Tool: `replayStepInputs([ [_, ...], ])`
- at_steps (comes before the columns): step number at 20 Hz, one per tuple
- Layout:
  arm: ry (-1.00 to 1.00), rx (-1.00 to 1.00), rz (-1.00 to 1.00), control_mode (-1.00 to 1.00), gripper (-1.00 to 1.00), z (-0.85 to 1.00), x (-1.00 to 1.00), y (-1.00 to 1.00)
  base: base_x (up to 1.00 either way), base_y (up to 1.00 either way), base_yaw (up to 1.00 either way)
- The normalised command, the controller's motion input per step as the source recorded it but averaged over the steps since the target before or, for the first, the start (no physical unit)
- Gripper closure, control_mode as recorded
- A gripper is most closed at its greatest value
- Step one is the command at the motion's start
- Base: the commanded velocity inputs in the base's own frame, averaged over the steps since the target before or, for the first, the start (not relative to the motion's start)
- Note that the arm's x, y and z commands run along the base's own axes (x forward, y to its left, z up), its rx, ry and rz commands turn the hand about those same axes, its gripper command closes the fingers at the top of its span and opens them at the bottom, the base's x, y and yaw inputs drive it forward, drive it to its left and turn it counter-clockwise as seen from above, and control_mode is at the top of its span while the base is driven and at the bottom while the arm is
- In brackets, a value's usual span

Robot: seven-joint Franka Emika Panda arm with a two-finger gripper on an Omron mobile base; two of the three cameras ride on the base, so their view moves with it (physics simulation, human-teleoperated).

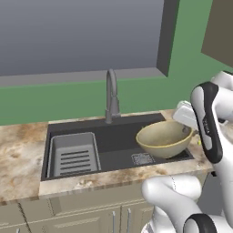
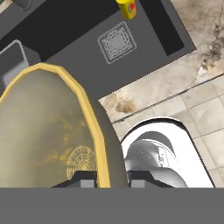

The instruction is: Remove the kiwi and lemon wedge from the sink. Then move the bowl and cup from the counter to the sink for washing.

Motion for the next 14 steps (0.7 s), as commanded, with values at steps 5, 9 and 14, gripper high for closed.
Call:
replayStepInputs([
  [5,0.00,0.06,0.05,-1.00,1.00,-0.06,0.37,-0.07,0.00,0.00,0.00],
  [9,0.00,0.03,0.03,-1.00,1.00,-0.12,0.33,-0.03,0.00,0.00,0.00],
  [14,0.02,0.00,0.00,-1.00,1.00,-0.28,0.28,0.00,0.00,0.00,0.00],
])
